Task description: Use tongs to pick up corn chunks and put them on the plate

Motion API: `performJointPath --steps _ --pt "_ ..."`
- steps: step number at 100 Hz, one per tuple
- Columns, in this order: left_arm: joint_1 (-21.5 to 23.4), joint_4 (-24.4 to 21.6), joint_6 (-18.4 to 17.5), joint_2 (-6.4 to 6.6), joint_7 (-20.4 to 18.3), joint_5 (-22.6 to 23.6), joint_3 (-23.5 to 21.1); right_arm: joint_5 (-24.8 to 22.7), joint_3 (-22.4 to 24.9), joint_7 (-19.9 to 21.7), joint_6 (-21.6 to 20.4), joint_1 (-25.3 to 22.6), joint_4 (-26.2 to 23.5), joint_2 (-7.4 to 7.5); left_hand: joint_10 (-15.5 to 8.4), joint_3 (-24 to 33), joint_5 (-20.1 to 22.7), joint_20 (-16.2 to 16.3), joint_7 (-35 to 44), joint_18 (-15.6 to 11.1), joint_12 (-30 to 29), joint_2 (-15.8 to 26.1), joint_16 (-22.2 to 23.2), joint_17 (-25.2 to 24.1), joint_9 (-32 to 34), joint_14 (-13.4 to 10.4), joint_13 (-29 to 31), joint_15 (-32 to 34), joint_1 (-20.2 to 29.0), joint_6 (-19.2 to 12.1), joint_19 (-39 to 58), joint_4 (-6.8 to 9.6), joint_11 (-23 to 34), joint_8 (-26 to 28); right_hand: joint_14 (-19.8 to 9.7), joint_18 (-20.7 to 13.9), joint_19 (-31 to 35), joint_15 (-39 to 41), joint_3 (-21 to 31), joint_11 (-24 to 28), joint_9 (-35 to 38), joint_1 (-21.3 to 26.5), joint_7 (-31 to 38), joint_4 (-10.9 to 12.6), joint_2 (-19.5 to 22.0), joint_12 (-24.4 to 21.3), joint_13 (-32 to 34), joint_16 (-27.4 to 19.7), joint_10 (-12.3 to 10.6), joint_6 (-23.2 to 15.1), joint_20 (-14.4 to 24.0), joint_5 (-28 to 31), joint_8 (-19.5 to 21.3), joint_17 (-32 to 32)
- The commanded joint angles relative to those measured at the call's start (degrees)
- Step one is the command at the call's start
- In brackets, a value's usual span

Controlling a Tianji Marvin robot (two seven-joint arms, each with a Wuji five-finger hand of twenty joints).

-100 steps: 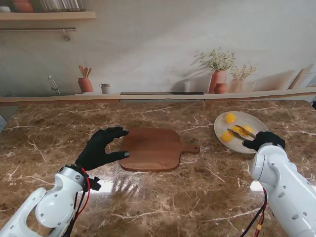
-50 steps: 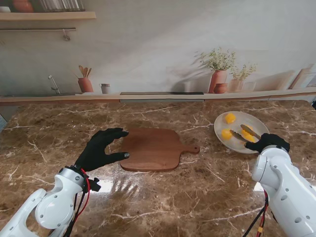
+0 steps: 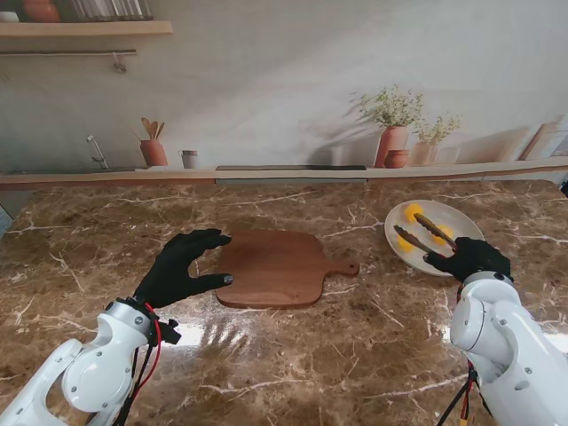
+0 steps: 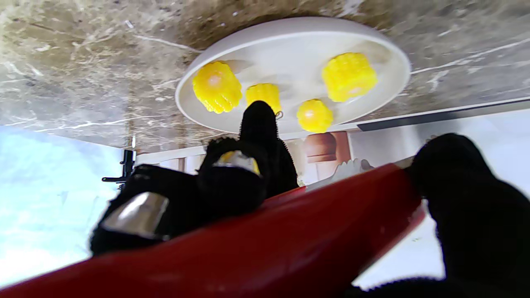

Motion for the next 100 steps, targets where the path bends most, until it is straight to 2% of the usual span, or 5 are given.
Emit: performJointPath --steps 1,12,37,53,100 --pt "0.22 0.14 -0.28 -0.05 0.16 0.15 0.24 1.37 -0.36 0.09 -0.78 -1.73 -1.53 -0.58 -0.89 -1.52 0.38 -0.65 -0.76 -2.30 0.31 2.08 -0.46 -0.68 -0.66 -2.47 -2.22 -1.70 1.96 0.47 -2.50 1.73 -1.19 0.07 -0.70 -10.78 13.93 0.64 2.88 1.09 -0.71 -1.15 0.69 2.57 4.47 -0.88 1.64 1.25 -0.35 -0.03 2.82 0.30 -0.52 2.41" --pt "0.27 0.22 -0.49 -0.08 0.41 0.23 0.30 3.83 0.35 -1.89 -4.65 -4.05 -2.97 -0.94 -0.84 -1.53 0.42 -0.70 -0.75 -2.29 0.30 1.95 -0.46 -0.68 -0.59 -2.38 -2.18 -1.70 1.99 0.54 -2.52 1.74 -1.18 0.08 -0.51 -10.34 13.71 0.59 2.86 1.11 -0.63 -0.92 0.81 2.57 4.29 -0.95 1.51 1.23 -0.36 -0.23 2.71 0.55 -0.55 2.31" --pt "0.40 0.56 -0.93 -0.20 1.09 0.20 0.65 8.01 2.47 -4.32 -22.92 -9.45 -3.04 -0.90 -0.85 -1.50 0.40 -0.80 -0.79 -2.22 0.26 1.97 -0.49 -0.67 -0.62 -2.49 -2.22 -1.73 2.01 0.53 -2.54 1.74 -1.28 0.08 0.34 -8.18 13.65 0.34 3.97 0.94 -0.37 -1.84 1.17 2.29 4.17 -1.01 0.78 1.27 -0.66 -1.11 2.73 1.19 -0.36 1.17" --pt "0.28 0.87 -1.29 -0.25 1.34 -0.03 0.97 7.20 1.61 -4.67 -30.70 -11.72 -2.77 -0.47 -0.90 -1.48 0.38 -0.85 -0.81 -2.24 0.28 2.00 -0.50 -0.67 -0.57 -2.54 -2.20 -1.73 1.97 0.52 -2.55 1.73 -1.28 0.08 0.26 -7.68 13.31 0.00 4.44 0.71 -0.71 -2.41 1.13 2.27 4.02 -0.96 -0.22 1.43 -1.31 -1.59 2.83 0.75 -0.18 -0.03" --pt "1.17 0.24 -1.27 -0.43 2.49 0.54 0.65 0.36 -8.90 -8.87 -39.76 -11.04 1.25 0.80 -0.93 -1.66 0.41 -0.98 -0.82 -2.15 0.30 2.06 -0.52 -0.67 -0.55 -2.51 -2.17 -1.74 2.07 0.52 -2.56 1.73 -1.27 0.11 -0.35 -7.19 11.96 -0.96 3.11 0.77 -1.56 -2.35 1.12 2.60 3.60 -0.68 -2.28 1.86 -2.61 -2.91 3.15 -0.26 0.37 -2.59"
